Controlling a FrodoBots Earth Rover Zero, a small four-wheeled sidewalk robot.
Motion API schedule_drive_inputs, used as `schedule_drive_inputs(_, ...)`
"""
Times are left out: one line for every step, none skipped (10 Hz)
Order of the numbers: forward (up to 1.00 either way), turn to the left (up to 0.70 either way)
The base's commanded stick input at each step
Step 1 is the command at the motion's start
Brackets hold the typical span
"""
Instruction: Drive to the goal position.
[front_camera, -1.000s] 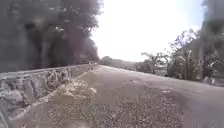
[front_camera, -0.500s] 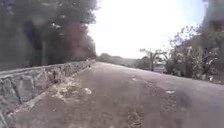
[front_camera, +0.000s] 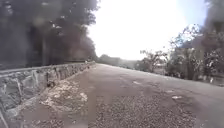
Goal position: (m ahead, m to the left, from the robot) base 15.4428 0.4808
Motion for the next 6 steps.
schedule_drive_inputs(0.50,0.00)
schedule_drive_inputs(0.50,0.00)
schedule_drive_inputs(0.50,0.00)
schedule_drive_inputs(0.50,0.00)
schedule_drive_inputs(0.50,0.00)
schedule_drive_inputs(0.50,0.00)
